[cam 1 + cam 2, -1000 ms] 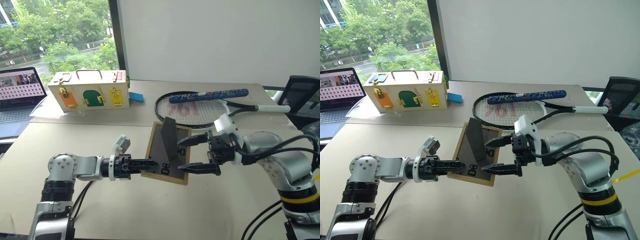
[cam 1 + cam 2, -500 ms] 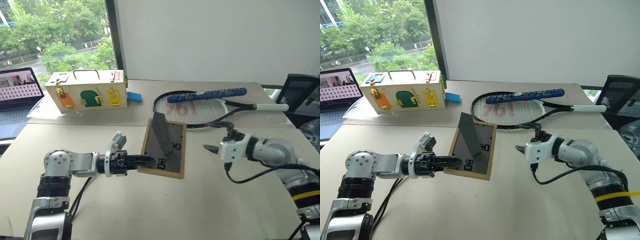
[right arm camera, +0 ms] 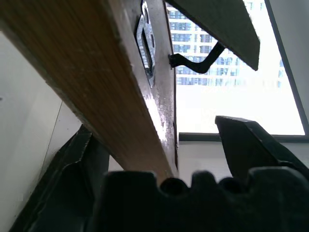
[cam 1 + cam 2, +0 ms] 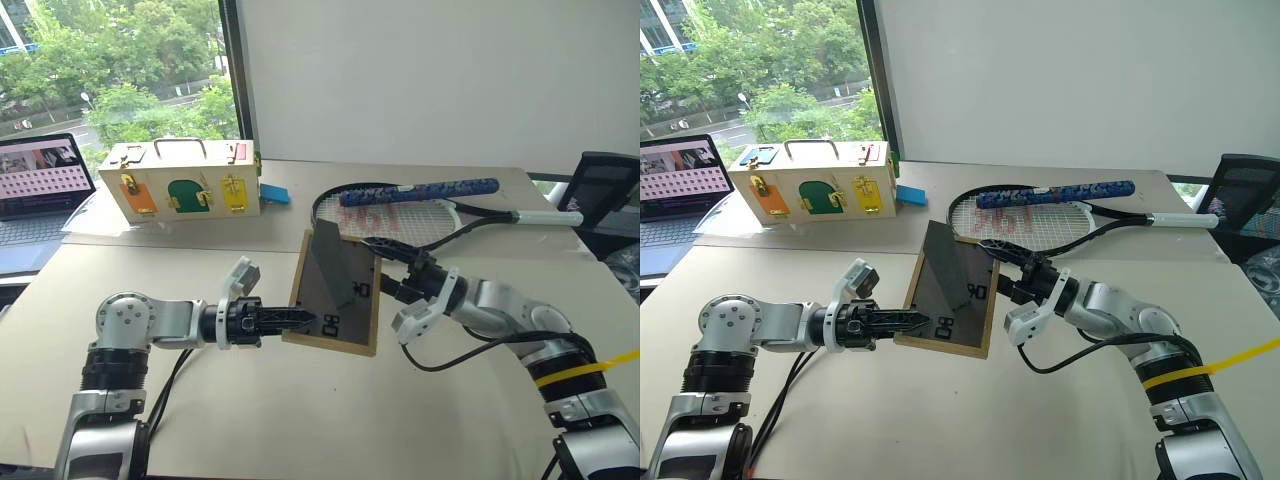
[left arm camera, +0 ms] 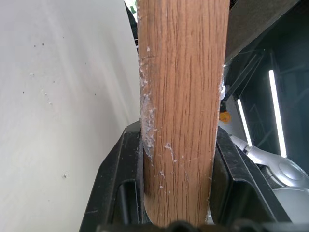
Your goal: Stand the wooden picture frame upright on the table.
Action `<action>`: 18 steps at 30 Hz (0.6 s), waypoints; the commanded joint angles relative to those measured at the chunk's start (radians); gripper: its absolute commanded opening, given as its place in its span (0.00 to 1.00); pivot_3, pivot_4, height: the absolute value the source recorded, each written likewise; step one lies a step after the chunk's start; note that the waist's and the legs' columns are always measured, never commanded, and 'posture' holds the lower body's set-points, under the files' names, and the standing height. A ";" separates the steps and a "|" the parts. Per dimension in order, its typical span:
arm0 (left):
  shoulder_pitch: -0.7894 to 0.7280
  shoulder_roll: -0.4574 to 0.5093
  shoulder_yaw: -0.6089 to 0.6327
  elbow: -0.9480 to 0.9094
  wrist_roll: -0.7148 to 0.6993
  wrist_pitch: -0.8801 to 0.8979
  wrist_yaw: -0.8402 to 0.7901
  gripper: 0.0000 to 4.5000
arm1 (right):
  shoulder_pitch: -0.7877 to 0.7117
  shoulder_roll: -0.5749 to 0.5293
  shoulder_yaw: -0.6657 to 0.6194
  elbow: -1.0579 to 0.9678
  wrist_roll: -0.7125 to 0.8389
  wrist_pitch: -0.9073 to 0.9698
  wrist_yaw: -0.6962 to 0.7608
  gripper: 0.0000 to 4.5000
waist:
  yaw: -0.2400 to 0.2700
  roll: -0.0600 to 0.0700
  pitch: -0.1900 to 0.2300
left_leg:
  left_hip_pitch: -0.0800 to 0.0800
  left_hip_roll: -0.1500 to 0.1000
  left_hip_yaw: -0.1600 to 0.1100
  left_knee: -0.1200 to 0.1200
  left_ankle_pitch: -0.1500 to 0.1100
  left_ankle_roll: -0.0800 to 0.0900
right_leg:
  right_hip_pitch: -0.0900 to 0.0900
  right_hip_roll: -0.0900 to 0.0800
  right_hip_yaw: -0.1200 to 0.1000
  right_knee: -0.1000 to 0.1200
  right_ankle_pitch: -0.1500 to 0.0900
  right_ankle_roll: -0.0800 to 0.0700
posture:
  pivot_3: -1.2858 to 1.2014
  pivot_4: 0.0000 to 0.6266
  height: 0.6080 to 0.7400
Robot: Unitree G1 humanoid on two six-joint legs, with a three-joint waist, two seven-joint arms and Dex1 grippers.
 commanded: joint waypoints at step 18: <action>0.270 0.245 0.160 -0.199 0.453 -0.630 -0.322 1.00 | -0.094 0.059 -0.007 0.136 0.515 0.195 0.308 0.28 | -0.012 0.000 0.001 | 0.002 0.000 -0.001 0.000 0.000 0.001 | 0.002 0.000 -0.001 0.000 0.000 -0.001 | 0.52 0.24 0.99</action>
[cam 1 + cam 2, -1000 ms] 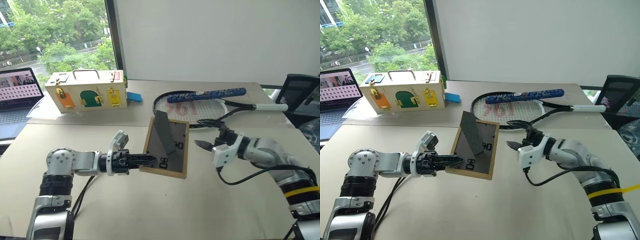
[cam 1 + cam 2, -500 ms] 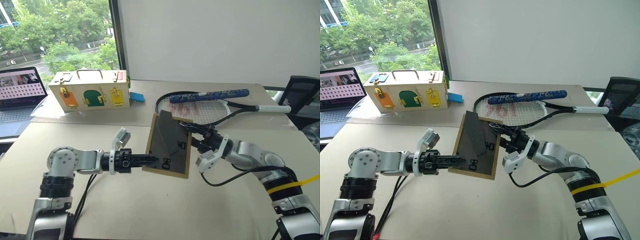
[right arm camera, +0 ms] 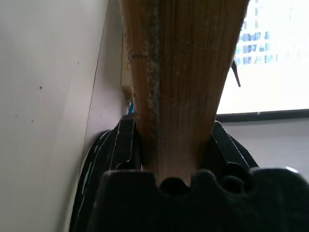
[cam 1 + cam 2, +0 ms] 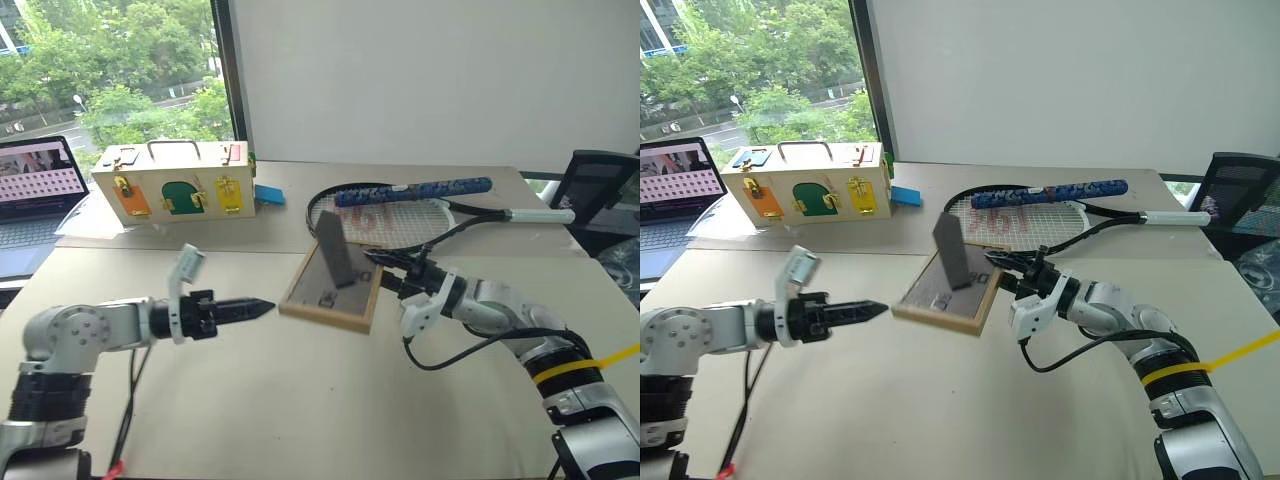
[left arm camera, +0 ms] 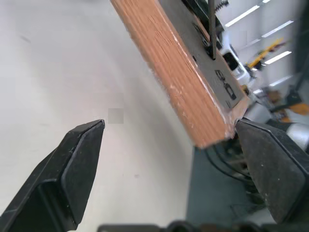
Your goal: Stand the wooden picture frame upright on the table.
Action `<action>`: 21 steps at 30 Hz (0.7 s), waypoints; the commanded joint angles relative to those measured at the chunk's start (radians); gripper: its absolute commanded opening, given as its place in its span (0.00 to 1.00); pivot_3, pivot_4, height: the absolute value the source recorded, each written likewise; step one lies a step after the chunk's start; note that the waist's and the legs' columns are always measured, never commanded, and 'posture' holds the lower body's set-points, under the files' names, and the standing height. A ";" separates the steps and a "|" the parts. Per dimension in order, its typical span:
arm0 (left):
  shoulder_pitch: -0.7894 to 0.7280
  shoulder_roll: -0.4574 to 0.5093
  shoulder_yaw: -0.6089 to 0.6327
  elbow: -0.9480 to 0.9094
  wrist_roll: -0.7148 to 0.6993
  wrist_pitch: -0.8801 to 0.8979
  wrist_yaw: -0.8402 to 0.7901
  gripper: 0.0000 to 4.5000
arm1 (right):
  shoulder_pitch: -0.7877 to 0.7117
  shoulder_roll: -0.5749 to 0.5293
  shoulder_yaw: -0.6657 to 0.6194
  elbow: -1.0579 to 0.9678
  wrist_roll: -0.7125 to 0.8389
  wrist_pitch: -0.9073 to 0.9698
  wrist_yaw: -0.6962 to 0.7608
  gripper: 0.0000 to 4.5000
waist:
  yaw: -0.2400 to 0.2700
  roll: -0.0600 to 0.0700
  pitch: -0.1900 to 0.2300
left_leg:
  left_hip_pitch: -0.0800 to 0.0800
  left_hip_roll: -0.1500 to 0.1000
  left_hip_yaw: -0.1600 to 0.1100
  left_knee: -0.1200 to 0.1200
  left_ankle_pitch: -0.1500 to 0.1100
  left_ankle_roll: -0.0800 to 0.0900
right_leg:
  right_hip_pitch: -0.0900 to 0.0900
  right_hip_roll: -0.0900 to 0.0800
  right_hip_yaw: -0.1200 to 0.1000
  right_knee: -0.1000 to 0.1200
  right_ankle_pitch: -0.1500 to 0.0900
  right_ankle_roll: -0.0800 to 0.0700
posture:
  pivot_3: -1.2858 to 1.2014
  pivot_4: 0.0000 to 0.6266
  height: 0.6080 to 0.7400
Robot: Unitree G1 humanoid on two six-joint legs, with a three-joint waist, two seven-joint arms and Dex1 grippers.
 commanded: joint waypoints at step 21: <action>0.289 0.002 0.033 -0.241 0.185 -0.291 -0.121 1.00 | 0.027 0.145 -0.028 -0.182 0.909 1.324 0.811 0.28 | 0.005 -0.001 0.001 | -0.001 0.001 0.000 0.000 0.000 0.001 | -0.002 0.001 -0.002 0.001 0.000 0.000 | 0.52 0.24 0.99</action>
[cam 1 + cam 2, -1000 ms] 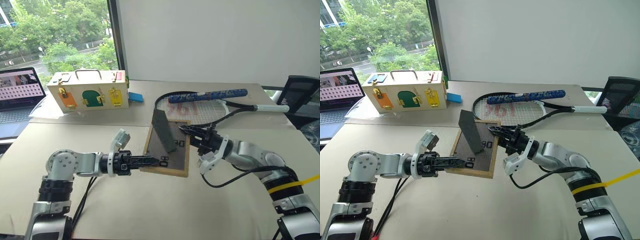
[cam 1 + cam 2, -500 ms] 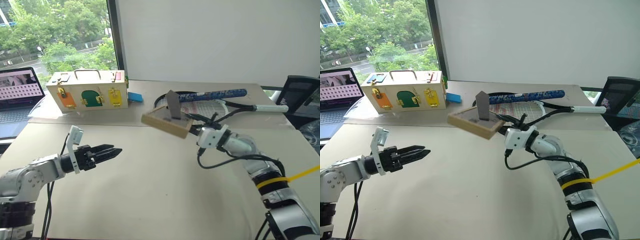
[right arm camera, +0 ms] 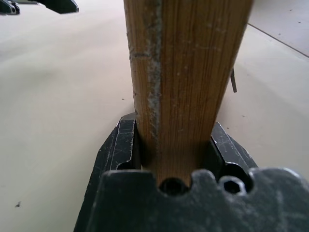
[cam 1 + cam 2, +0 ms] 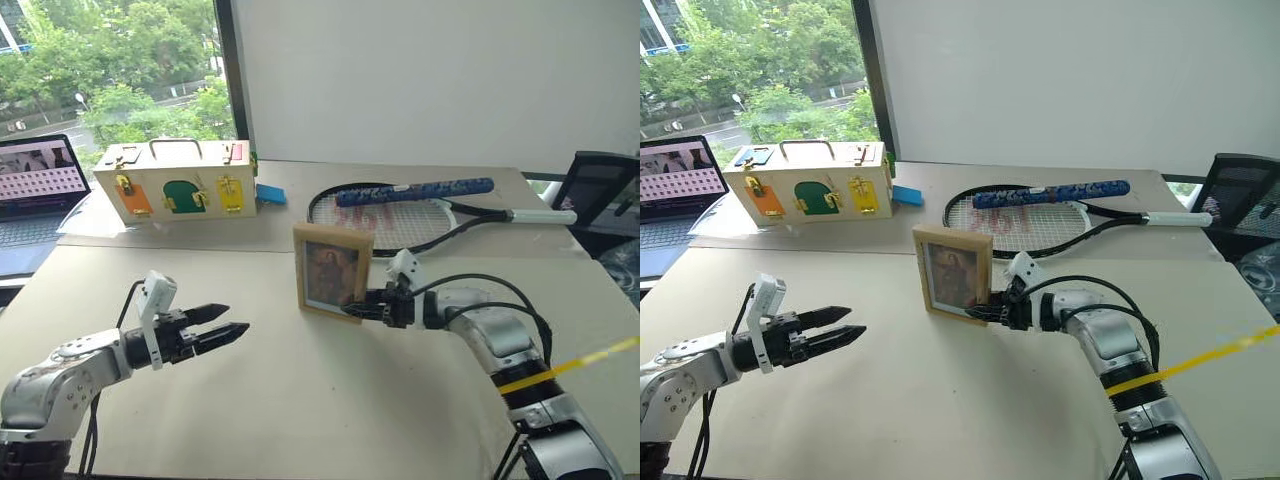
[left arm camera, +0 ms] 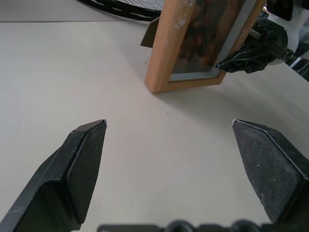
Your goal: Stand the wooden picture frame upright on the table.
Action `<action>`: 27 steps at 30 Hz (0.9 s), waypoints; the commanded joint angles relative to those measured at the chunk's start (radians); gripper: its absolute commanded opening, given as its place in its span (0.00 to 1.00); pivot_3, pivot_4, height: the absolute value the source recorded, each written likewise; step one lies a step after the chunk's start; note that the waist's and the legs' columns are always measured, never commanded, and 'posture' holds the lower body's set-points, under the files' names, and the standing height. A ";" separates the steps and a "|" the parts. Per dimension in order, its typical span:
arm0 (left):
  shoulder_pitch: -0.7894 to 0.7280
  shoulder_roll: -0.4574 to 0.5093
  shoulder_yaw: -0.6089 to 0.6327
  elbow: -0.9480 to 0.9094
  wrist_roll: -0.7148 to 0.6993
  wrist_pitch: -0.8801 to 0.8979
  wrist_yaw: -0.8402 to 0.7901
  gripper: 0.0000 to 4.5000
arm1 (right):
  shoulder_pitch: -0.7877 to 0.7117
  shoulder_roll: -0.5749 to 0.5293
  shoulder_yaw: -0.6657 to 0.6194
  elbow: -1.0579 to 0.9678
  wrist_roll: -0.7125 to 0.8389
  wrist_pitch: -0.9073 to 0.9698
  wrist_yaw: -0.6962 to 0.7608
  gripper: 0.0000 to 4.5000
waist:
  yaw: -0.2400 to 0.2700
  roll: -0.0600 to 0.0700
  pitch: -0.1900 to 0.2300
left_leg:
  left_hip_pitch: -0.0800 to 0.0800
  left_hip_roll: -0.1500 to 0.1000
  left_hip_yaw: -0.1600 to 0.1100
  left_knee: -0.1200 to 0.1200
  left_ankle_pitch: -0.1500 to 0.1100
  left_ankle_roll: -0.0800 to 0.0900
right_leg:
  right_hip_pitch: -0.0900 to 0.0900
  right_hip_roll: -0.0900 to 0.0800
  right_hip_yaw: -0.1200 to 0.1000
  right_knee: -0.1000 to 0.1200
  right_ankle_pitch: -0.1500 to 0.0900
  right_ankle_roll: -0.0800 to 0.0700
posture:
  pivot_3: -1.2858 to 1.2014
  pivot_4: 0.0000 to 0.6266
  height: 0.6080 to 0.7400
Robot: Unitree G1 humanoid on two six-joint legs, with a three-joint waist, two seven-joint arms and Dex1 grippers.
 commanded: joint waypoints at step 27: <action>-0.017 0.005 -0.056 -0.018 0.125 -0.120 -0.048 1.00 | 0.079 0.005 0.027 -0.082 -0.032 0.146 0.142 0.50 | 0.001 0.000 0.000 | 0.001 0.000 0.000 0.001 0.000 0.000 | 0.001 0.000 0.000 0.000 0.000 0.000 | 0.52 0.24 0.99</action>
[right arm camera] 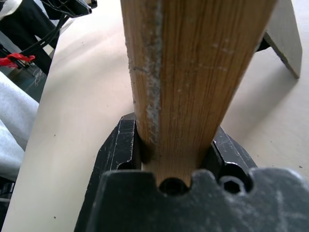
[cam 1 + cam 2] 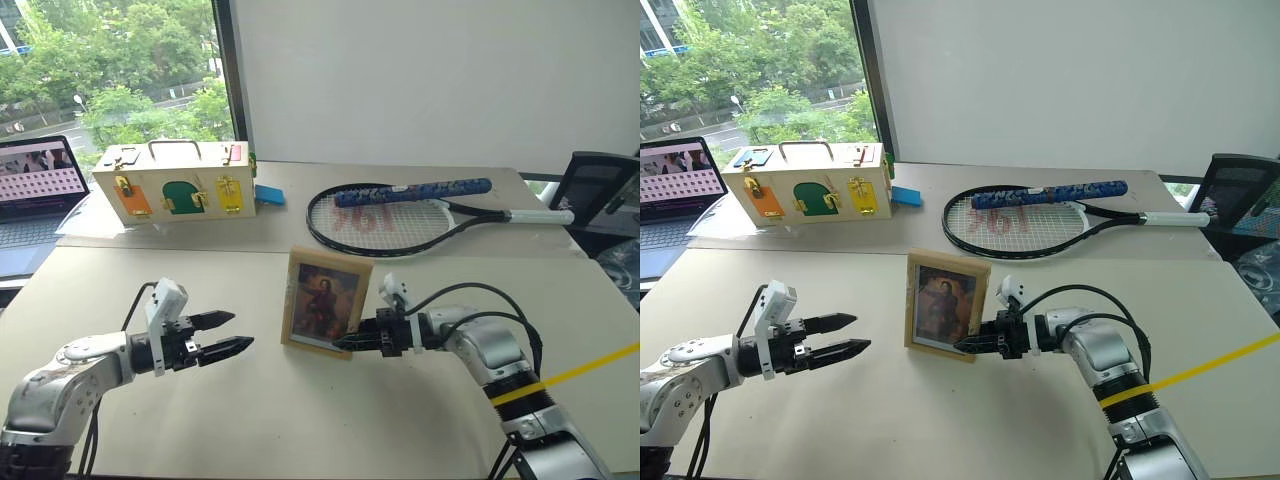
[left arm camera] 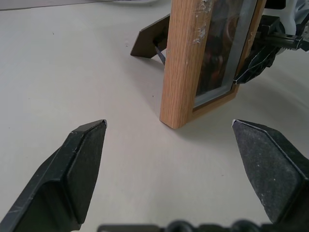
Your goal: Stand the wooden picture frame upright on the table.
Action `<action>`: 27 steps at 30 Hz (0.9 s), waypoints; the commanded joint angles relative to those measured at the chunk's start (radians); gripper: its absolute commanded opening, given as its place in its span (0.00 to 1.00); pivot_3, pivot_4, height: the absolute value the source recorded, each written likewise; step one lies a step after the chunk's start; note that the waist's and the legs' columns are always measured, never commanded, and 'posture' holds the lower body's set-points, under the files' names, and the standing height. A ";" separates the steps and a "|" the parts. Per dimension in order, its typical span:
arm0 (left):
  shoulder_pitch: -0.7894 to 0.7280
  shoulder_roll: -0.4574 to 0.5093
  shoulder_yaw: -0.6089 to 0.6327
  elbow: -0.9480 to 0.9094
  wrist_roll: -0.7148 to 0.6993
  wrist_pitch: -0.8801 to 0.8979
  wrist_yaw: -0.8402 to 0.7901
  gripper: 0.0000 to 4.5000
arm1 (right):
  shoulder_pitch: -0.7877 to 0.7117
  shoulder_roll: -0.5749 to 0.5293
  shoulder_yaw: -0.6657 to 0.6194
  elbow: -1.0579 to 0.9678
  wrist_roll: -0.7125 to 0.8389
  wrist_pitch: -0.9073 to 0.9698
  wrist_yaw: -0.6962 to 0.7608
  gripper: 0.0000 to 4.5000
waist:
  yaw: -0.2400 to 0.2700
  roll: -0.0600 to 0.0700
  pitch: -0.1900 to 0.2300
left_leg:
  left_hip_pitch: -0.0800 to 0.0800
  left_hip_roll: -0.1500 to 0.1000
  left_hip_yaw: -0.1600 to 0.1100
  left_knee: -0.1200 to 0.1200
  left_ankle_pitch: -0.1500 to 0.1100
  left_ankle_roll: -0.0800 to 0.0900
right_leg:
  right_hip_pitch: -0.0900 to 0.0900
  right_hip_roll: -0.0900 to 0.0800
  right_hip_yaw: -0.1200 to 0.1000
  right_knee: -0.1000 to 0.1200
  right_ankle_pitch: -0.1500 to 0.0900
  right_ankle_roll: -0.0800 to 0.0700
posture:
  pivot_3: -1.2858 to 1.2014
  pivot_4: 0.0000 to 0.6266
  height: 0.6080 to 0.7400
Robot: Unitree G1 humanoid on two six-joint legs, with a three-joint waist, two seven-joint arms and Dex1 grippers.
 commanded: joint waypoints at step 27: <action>-0.030 -0.076 -0.045 0.029 0.270 -0.302 0.130 1.00 | 0.459 -0.158 -0.420 -0.551 0.062 -0.162 -0.269 0.99 | 0.015 0.000 0.000 | -0.001 0.000 0.000 0.001 0.000 0.001 | 0.000 0.000 0.000 -0.001 -0.001 0.001 | 0.52 0.24 0.99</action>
